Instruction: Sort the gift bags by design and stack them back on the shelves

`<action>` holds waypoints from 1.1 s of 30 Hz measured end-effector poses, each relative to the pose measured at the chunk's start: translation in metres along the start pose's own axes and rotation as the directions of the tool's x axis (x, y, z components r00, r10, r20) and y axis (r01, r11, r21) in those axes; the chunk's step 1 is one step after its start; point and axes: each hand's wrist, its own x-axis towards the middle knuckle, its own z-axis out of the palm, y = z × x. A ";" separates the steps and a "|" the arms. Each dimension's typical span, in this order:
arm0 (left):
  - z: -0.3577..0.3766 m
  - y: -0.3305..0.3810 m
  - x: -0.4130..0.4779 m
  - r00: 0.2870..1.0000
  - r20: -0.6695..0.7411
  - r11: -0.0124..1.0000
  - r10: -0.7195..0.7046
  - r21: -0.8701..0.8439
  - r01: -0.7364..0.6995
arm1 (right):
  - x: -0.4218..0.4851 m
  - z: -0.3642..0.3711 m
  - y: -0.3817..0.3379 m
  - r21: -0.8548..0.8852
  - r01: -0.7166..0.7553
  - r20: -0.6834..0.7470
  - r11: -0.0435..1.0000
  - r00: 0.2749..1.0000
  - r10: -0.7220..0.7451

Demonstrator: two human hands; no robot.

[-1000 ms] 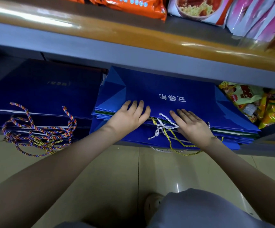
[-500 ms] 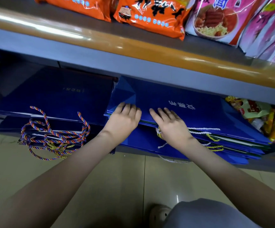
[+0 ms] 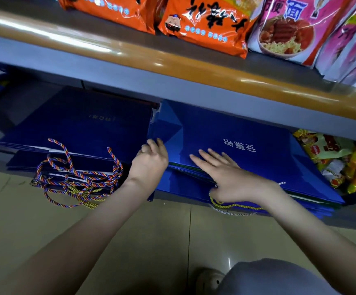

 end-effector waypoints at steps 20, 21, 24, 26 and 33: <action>-0.017 -0.016 0.010 0.862 0.488 -0.304 0.135 -0.808 0.505 | 0.056 0.062 -0.005 -0.297 0.024 -0.632 0.955 0.744 -0.215; -0.017 -0.010 0.009 0.863 0.486 -0.290 0.135 -0.814 0.504 | 0.055 0.061 -0.004 -0.289 0.031 -0.631 0.957 0.745 -0.214; -0.013 0.002 0.006 0.855 0.479 -0.357 0.200 -0.777 0.518 | 0.058 0.060 -0.006 -0.286 0.036 -0.600 0.957 0.772 -0.209; -0.014 0.004 0.003 0.858 0.454 -0.421 0.239 -0.748 0.513 | 0.063 0.064 -0.007 -0.297 0.039 -0.584 0.954 0.783 -0.214; -0.006 -0.001 -0.002 0.902 0.322 -0.105 0.288 -0.925 0.364 | 0.064 0.073 -0.002 -0.347 0.043 -0.626 0.937 0.733 -0.265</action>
